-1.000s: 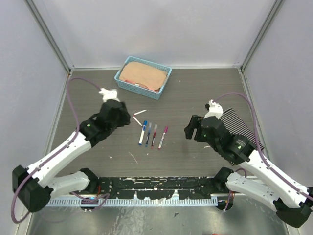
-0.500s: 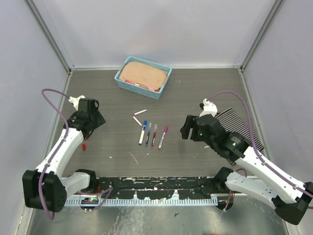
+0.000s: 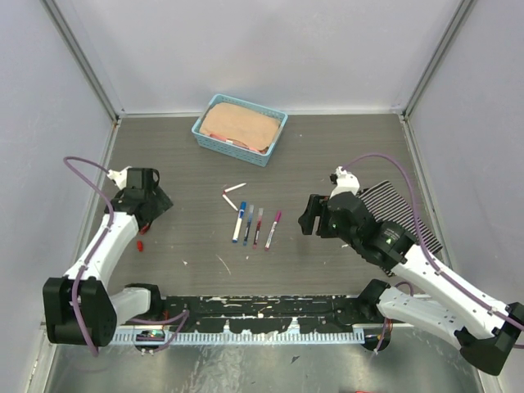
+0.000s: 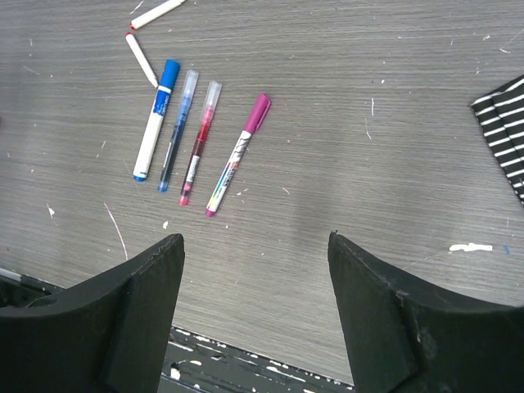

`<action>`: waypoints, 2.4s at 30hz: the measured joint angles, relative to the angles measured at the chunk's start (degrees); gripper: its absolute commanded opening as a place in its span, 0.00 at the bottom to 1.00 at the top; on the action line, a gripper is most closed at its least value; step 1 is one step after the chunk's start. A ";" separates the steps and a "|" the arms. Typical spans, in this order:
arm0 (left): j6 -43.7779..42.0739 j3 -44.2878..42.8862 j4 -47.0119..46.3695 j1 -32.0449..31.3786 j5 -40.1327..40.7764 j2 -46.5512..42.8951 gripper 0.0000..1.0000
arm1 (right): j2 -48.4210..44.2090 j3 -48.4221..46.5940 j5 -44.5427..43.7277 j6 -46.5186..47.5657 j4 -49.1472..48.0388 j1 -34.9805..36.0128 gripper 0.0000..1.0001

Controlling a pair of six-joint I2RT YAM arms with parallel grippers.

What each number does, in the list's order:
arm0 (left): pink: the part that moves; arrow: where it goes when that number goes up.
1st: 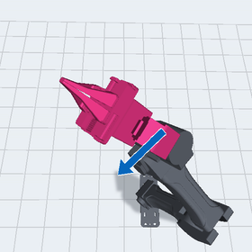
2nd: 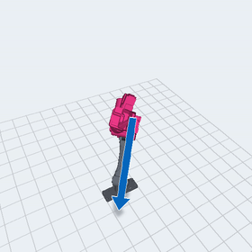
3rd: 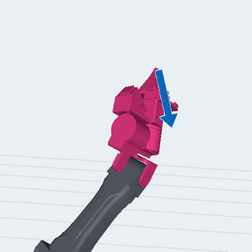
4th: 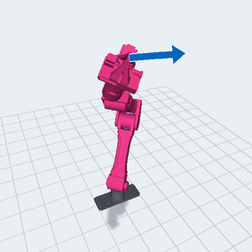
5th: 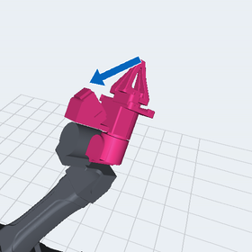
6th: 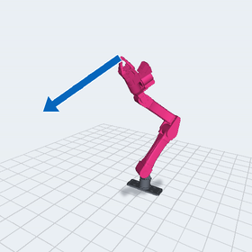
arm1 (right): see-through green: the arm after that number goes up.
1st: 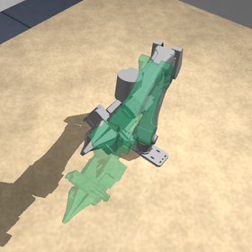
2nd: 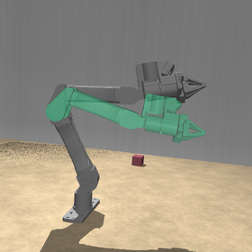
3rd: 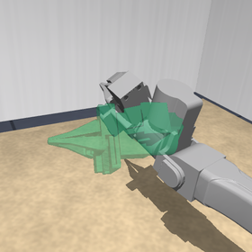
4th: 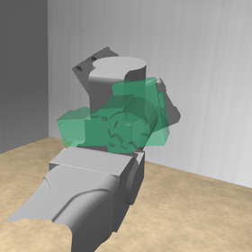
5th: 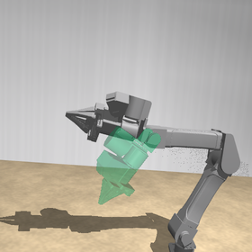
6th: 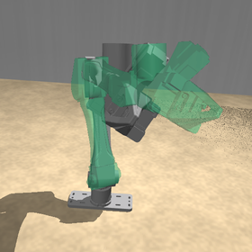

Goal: Insert the pens into the pen caps
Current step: Pick up the pen cap from the center of the board.

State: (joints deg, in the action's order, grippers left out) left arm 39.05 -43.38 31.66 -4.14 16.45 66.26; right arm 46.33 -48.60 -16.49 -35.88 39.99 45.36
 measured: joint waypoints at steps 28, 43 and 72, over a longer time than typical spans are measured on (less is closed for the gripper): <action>-2.32 -0.02 2.93 5.42 9.16 4.90 0.73 | 13.31 11.52 13.66 8.59 -23.93 -9.11 0.76; -4.07 -1.79 -0.61 6.62 6.19 17.97 0.67 | 14.56 12.96 16.06 9.88 -25.92 -9.55 0.76; 2.38 -0.24 -2.19 12.61 -0.52 17.81 0.58 | 15.06 12.96 17.70 10.12 -26.29 -9.62 0.76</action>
State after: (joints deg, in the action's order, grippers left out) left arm 41.43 -43.62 29.47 8.47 15.92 84.07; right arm 61.39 -35.64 1.21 -25.76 13.69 35.75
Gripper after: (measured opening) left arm 0.589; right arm 0.758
